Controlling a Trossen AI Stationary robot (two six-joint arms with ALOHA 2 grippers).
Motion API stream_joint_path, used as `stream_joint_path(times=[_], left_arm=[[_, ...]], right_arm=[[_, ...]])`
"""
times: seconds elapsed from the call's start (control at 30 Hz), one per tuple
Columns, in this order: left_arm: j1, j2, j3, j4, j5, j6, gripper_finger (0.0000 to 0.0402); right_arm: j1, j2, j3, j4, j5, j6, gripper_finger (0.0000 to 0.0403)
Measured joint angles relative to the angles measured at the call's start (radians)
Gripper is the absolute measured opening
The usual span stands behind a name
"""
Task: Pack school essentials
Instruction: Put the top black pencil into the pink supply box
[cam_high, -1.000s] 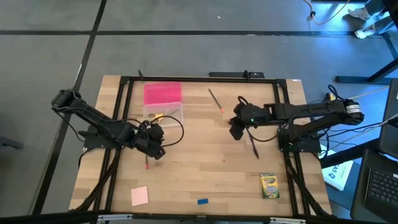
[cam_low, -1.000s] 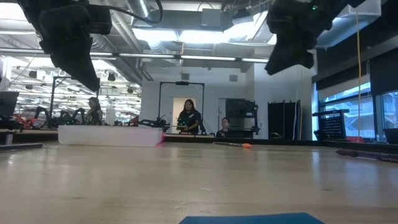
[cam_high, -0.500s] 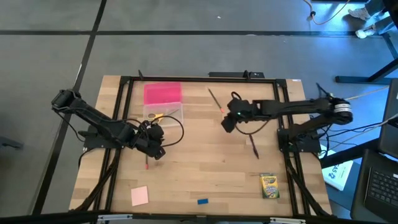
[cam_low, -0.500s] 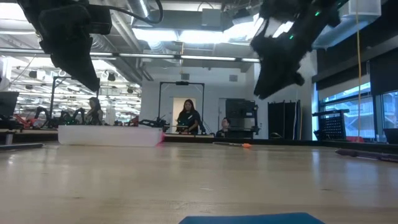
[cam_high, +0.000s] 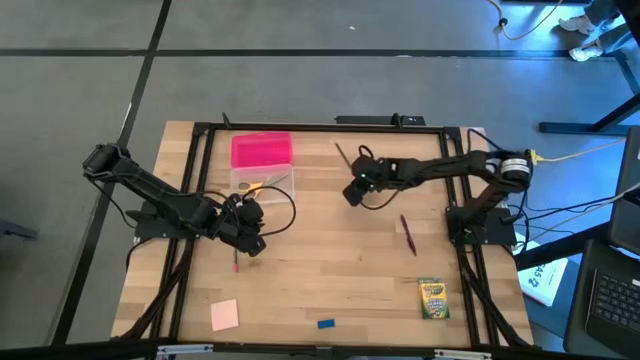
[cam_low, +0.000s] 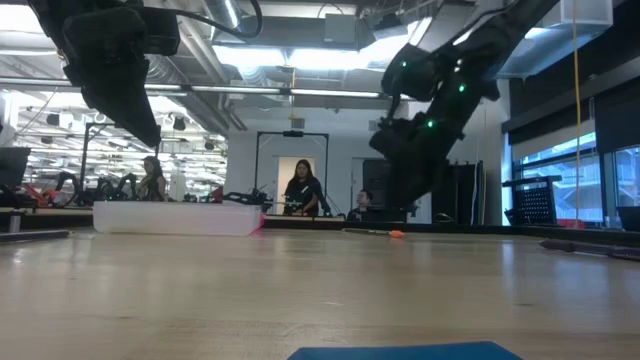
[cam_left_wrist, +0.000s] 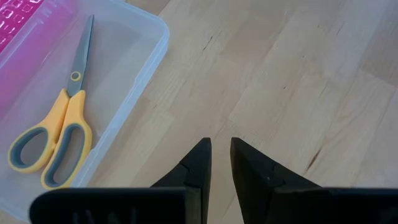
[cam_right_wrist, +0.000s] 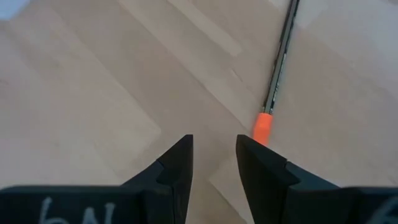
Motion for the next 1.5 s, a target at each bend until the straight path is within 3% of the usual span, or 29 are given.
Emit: stream_joint_path(times=[0.57, 1.5], left_arm=[[0.000, 0.000, 0.000, 0.007, 0.000, 0.000, 0.0054], [0.000, 0.000, 0.000, 0.006, 0.000, 0.000, 0.0054]], right_arm=[[-0.012, 0.077, 0.000, 0.050, 0.103, -0.062, 0.0125], [-0.040, 0.081, -0.005, 0.042, 0.076, -0.057, 0.0125]])
